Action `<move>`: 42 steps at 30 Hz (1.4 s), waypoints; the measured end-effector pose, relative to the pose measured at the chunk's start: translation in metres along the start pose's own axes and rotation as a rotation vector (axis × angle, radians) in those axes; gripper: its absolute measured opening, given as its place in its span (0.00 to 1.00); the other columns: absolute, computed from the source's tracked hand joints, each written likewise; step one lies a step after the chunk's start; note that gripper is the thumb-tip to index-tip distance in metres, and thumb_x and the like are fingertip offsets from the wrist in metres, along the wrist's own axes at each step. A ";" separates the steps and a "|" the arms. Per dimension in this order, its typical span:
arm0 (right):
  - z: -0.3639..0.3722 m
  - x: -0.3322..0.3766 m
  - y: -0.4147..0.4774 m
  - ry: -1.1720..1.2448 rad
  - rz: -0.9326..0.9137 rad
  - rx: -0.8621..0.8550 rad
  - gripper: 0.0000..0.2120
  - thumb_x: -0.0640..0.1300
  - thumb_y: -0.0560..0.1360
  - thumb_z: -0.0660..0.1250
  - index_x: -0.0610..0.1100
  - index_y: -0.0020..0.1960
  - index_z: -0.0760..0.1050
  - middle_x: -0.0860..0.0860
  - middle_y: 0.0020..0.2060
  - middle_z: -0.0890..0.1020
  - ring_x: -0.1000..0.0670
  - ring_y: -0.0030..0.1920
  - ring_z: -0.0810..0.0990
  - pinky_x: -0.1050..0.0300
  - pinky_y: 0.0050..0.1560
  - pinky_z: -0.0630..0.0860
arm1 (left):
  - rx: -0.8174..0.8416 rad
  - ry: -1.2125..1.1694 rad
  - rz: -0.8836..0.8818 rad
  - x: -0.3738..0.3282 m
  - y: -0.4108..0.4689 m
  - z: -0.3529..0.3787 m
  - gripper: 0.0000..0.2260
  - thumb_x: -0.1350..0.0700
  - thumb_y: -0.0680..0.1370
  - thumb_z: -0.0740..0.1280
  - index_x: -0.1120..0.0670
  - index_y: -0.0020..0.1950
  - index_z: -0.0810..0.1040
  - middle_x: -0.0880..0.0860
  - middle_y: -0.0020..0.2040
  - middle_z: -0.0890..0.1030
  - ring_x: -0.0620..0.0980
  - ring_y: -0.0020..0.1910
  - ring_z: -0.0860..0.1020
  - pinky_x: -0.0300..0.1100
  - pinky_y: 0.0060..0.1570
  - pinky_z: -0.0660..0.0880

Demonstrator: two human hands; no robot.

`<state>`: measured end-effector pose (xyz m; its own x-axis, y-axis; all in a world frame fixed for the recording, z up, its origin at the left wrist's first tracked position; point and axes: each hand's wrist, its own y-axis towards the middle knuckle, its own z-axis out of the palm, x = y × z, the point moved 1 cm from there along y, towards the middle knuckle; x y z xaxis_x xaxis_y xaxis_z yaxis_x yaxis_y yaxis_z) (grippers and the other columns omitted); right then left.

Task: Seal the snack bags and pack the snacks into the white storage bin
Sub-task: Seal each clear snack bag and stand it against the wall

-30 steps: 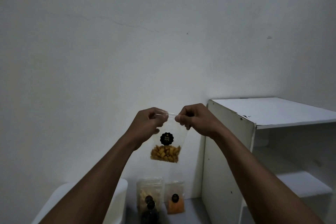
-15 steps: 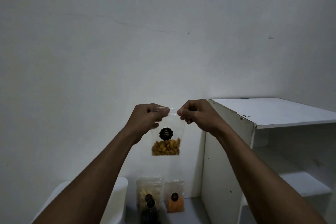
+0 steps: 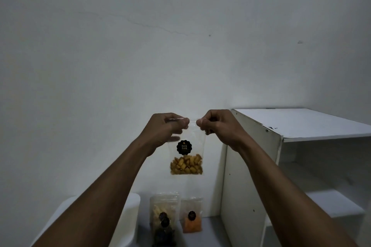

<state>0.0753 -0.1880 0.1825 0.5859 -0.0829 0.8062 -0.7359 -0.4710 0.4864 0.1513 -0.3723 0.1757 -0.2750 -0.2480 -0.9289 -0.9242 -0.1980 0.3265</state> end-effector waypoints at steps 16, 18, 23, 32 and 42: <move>0.000 -0.007 0.000 0.023 0.018 -0.025 0.06 0.39 0.76 0.70 0.39 0.41 0.81 0.48 0.35 0.82 0.51 0.34 0.78 0.53 0.43 0.78 | -0.121 0.011 0.108 0.010 0.002 -0.004 0.07 0.59 0.77 0.71 0.62 0.43 0.83 0.56 0.41 0.87 0.49 0.40 0.82 0.49 0.50 0.80; 0.001 -0.011 -0.002 0.096 0.042 -0.017 0.07 0.40 0.76 0.72 0.36 0.44 0.81 0.45 0.38 0.83 0.50 0.37 0.80 0.53 0.45 0.81 | -0.160 0.027 0.143 0.010 0.003 -0.006 0.06 0.60 0.77 0.71 0.59 0.40 0.82 0.55 0.39 0.86 0.51 0.42 0.83 0.47 0.49 0.81; -0.004 -0.010 -0.004 0.123 0.059 0.003 0.08 0.39 0.78 0.70 0.33 0.46 0.80 0.39 0.41 0.85 0.47 0.40 0.83 0.51 0.46 0.82 | -0.159 0.002 0.111 0.013 0.004 -0.009 0.08 0.56 0.77 0.72 0.60 0.43 0.83 0.54 0.40 0.87 0.50 0.41 0.83 0.47 0.49 0.81; 0.002 -0.005 -0.008 0.060 0.006 -0.011 0.07 0.38 0.78 0.68 0.36 0.43 0.81 0.43 0.36 0.85 0.47 0.38 0.82 0.50 0.45 0.81 | -0.091 0.061 0.109 0.006 0.002 0.004 0.03 0.57 0.76 0.72 0.57 0.44 0.84 0.52 0.41 0.87 0.52 0.46 0.83 0.47 0.49 0.79; 0.003 -0.003 -0.009 0.008 0.021 -0.023 0.07 0.37 0.77 0.71 0.32 0.45 0.81 0.40 0.35 0.85 0.47 0.33 0.83 0.56 0.39 0.83 | -0.110 -0.066 0.069 0.016 -0.001 0.003 0.07 0.54 0.77 0.71 0.57 0.49 0.85 0.54 0.43 0.87 0.50 0.44 0.84 0.46 0.53 0.81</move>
<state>0.0808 -0.1861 0.1751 0.5673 -0.0852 0.8191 -0.7559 -0.4485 0.4769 0.1475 -0.3735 0.1597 -0.3567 -0.2021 -0.9121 -0.8690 -0.2867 0.4034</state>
